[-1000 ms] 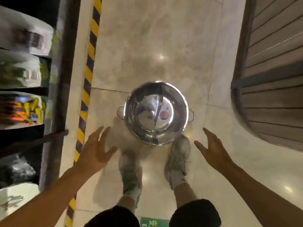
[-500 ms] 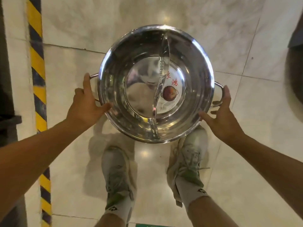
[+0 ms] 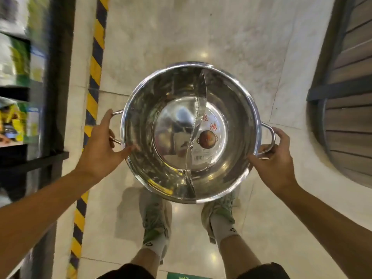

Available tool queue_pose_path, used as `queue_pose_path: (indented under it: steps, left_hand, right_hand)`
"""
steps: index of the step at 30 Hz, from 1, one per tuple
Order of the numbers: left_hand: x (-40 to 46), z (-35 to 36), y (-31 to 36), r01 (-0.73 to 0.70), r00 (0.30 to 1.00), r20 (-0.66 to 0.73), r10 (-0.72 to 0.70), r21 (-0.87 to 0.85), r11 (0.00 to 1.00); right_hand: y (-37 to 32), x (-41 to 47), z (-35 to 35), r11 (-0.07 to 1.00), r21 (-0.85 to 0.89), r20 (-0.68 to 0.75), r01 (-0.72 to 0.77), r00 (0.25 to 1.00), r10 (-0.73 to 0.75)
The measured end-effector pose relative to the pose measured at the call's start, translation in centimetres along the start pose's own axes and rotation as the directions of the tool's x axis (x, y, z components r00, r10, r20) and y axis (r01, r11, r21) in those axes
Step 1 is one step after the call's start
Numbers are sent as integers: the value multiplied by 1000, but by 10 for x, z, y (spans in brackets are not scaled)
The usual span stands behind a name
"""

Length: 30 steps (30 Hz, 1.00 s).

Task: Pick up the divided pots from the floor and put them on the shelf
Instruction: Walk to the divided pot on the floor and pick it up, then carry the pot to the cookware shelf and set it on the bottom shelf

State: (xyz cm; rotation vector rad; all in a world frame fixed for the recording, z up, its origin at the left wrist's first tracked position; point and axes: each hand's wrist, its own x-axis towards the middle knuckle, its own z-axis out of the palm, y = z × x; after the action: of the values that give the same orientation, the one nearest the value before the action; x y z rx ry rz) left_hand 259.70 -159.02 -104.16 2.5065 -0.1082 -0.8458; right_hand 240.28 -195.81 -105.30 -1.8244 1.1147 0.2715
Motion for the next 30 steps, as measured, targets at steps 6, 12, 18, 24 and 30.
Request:
queue_pose_path:
  steps: [6,12,18,24,30]
  left_hand:
    - [-97,-171,113,-113,987,-128,100,-103,988]
    - [-208,-335,216,-146,967,-229,115,-126,981]
    - [-298,-430,269,-360,916,-271,296,-225,906]
    - [-318,-458,278,-415,898,-280,341,-275,867]
    - [-324,-472,290,-461,878,-282,386,-282,841]
  right_hand:
    - [-167,-105,-119,993,46,-36,110,993,-109]
    - [-322,-233,-242,960,62,-99,275,958,-268]
    - [-391,-341,-317,931,28,-115,363,927,-358]
    - [-409,-392,-342,890,-14,-196,456,871,-450]
    - [-406,-409,-349,892,7,-216,452,872,-440]
